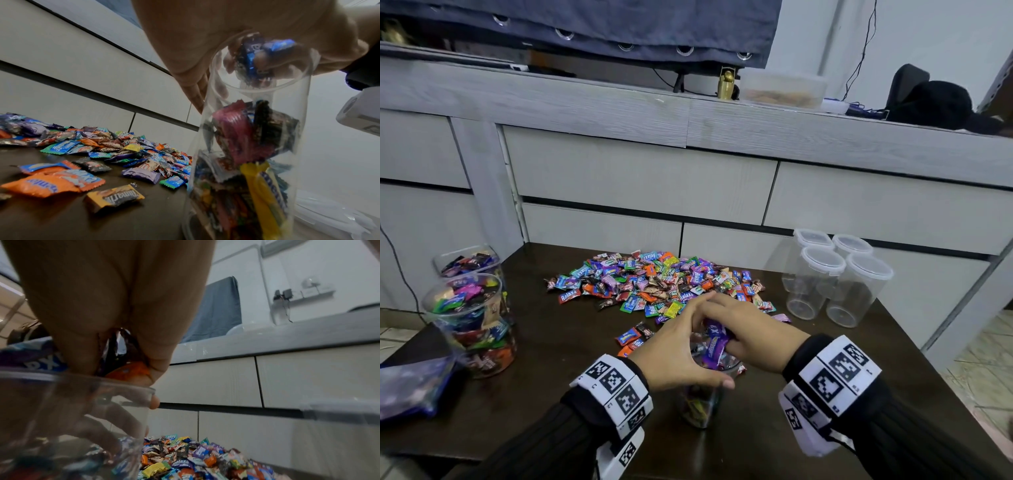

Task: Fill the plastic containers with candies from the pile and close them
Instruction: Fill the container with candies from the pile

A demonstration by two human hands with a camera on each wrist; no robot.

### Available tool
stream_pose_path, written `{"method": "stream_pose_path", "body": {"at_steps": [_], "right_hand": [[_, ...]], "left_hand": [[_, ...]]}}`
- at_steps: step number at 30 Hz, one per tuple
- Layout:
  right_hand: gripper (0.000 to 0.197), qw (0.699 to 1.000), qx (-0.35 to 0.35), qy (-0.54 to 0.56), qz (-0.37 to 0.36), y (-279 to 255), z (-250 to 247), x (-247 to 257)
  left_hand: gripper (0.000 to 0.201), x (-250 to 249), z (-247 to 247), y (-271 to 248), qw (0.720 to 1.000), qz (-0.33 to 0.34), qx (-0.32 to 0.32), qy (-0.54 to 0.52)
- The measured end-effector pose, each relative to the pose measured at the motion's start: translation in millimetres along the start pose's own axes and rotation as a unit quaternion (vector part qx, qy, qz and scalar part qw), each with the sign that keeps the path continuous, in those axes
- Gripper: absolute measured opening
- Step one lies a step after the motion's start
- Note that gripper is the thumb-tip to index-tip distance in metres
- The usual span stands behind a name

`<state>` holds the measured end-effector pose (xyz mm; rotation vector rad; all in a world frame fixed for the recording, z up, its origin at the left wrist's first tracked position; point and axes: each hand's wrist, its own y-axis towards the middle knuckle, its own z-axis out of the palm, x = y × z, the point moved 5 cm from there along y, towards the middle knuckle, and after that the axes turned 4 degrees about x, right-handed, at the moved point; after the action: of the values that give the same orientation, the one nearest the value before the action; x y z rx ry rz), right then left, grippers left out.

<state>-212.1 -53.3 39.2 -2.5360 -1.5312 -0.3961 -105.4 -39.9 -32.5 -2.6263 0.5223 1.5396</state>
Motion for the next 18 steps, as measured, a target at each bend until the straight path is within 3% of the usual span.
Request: {"method": "stream_pose_path", "body": {"at_steps": [4,18], "right_hand": [[0.041,0.999,-0.025,0.031,-0.002,-2.0,-2.1,-5.0],[0.03,0.999,0.01,-0.031,0.005,5.4,-3.6,-6.1]], "left_hand": [[0.1,-4.2,-1.6,-0.7,1.0,0.015,-0.02,0.012],[0.094,1.5,-0.8,0.8,1.0,0.014,-0.015,-0.014]]}}
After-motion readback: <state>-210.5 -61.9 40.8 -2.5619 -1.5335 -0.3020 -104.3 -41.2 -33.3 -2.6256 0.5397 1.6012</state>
